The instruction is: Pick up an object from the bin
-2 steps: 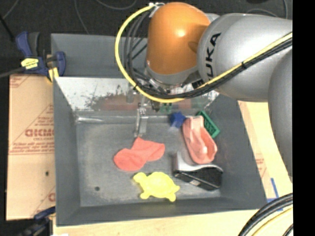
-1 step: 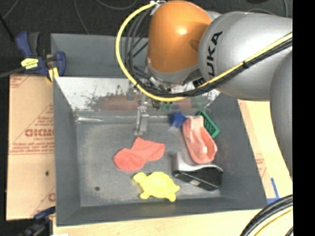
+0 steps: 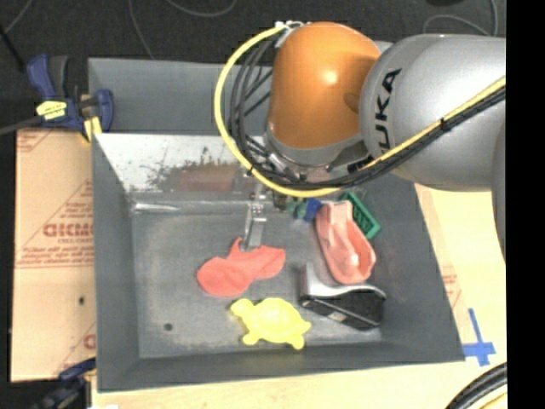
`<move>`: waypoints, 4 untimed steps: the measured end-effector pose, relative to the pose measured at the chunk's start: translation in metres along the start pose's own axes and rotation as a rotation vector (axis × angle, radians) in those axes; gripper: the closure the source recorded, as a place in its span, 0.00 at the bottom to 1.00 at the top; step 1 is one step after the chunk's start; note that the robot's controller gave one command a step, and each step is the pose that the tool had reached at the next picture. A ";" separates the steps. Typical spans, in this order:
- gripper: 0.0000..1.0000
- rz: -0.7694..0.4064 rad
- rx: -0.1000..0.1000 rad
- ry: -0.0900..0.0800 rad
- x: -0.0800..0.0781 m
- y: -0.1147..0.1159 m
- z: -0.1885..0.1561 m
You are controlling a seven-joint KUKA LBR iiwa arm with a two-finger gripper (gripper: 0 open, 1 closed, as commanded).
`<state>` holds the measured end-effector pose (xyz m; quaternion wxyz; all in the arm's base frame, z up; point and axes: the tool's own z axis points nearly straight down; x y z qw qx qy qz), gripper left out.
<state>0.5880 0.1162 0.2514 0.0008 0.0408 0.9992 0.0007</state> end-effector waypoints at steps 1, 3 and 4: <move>0.00 -0.028 0.002 -0.002 0.027 0.018 -0.019; 0.00 -0.313 0.001 -0.009 0.014 -0.009 0.085; 0.00 -0.319 -0.001 -0.007 0.016 -0.025 0.120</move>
Offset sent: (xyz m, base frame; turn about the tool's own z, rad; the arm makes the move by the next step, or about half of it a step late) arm -0.0232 -0.0674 -0.1705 -0.2610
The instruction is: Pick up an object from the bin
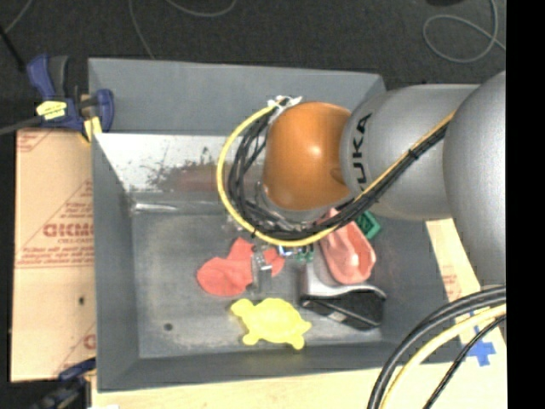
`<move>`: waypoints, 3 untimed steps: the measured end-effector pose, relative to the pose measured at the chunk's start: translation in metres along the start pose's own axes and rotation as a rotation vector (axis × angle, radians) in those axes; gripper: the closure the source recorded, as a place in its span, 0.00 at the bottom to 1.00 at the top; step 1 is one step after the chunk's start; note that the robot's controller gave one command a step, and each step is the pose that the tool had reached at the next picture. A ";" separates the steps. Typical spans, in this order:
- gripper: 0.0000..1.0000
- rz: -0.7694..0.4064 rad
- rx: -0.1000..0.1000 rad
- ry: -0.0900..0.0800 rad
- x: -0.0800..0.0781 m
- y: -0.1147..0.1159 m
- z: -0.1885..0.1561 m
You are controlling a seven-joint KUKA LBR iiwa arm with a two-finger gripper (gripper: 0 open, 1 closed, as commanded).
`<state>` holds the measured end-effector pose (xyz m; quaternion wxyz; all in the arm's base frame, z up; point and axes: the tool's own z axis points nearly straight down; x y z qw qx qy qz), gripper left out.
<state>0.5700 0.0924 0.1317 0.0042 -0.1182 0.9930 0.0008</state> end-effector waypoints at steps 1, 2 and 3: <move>1.00 0.005 0.002 -0.004 0.009 0.002 0.058; 1.00 0.006 0.002 -0.004 0.009 0.002 0.058; 1.00 0.055 0.002 -0.008 -0.006 -0.005 -0.055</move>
Offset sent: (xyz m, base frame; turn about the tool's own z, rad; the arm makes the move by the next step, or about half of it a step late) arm 0.0000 0.0000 0.0000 0.0000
